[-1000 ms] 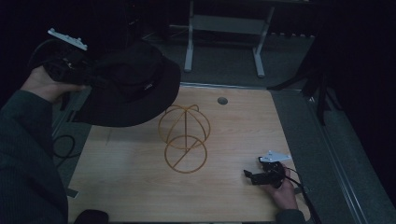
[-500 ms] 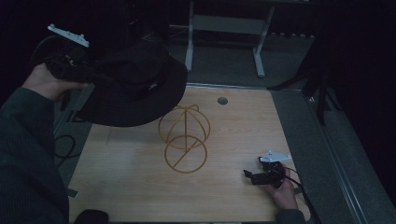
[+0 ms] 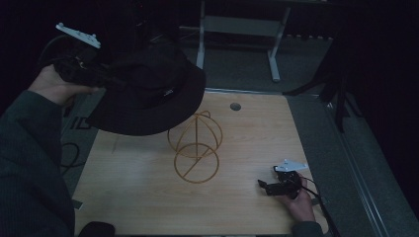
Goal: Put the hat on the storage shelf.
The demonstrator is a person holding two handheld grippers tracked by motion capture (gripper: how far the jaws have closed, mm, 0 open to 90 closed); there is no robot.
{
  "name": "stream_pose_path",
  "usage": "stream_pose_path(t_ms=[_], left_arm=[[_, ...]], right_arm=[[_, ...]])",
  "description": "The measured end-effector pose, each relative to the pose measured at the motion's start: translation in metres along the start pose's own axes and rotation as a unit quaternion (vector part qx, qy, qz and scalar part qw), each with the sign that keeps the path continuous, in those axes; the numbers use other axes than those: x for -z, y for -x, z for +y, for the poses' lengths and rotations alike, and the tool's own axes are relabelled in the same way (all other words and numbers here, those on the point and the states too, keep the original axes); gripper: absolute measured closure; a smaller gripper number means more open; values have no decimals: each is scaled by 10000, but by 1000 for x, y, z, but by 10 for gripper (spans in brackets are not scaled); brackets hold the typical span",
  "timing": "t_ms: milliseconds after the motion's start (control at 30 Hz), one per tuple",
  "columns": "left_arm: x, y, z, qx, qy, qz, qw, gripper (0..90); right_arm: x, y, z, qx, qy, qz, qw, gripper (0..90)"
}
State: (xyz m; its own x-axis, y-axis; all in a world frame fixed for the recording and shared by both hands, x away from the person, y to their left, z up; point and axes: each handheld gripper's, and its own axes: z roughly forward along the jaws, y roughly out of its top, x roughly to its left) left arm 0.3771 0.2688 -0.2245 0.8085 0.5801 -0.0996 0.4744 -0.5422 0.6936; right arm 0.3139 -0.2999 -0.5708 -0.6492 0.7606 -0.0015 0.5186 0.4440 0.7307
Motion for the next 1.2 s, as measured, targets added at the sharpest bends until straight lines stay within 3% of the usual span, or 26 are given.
stream_pose_path(t_ms=[400,1200], left_arm=[[-5,9,6,-124,51,-209,9997,882],[-14,24,13,-329,-45,-372,9988,882]], right_arm=[[0,0,0,-1,-2,0,10000,112],[0,0,0,3,-1,-2,10000,112]])
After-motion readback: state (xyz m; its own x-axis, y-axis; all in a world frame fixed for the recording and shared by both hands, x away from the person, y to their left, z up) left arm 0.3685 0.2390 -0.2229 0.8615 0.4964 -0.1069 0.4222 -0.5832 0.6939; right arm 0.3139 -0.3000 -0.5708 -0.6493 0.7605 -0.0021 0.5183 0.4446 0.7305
